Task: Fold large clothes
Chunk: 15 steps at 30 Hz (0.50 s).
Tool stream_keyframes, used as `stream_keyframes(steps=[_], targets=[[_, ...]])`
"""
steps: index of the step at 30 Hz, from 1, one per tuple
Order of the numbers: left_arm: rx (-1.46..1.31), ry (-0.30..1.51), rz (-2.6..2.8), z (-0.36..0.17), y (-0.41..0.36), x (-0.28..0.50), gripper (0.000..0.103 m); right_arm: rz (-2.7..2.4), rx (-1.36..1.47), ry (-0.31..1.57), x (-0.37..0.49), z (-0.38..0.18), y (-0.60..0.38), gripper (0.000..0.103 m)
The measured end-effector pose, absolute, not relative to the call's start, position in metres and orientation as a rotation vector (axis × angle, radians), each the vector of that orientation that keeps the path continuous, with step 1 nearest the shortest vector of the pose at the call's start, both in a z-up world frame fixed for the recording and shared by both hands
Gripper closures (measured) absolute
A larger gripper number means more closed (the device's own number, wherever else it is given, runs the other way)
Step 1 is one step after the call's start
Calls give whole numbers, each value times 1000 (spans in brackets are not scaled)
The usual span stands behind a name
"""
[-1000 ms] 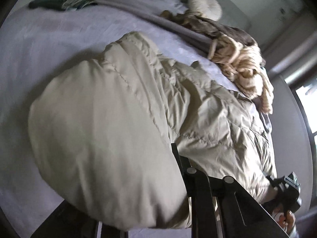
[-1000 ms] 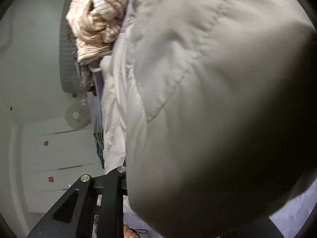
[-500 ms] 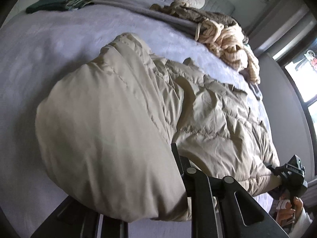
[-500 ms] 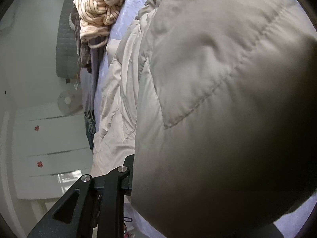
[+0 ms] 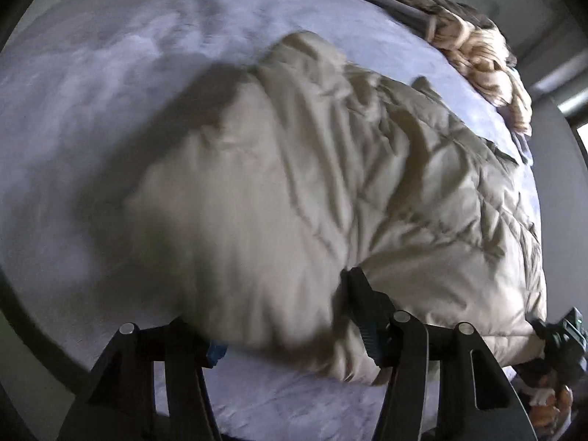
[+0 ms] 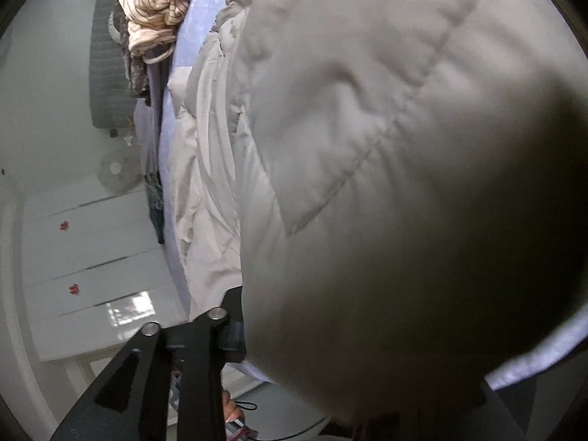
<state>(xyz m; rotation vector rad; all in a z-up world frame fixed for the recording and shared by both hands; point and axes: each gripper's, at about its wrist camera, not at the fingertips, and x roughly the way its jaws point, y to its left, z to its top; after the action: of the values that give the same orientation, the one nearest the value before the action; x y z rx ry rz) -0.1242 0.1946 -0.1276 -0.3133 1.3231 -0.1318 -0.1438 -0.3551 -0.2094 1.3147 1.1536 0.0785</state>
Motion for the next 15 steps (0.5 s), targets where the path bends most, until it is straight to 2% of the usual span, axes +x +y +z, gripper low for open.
stream_keyframes(steps=[4,10,15], targets=[[-276,1297,-63,-108,214,-139,44,98,1198,1202,-151,-189,-359,60],[-195,1159,4,-62,227,-138,44,226,1044,1240,-173,-157,-356,61],[-159,1201,-33,-81,202,-107,44,342,971,1168,-170,-128,-347,67]])
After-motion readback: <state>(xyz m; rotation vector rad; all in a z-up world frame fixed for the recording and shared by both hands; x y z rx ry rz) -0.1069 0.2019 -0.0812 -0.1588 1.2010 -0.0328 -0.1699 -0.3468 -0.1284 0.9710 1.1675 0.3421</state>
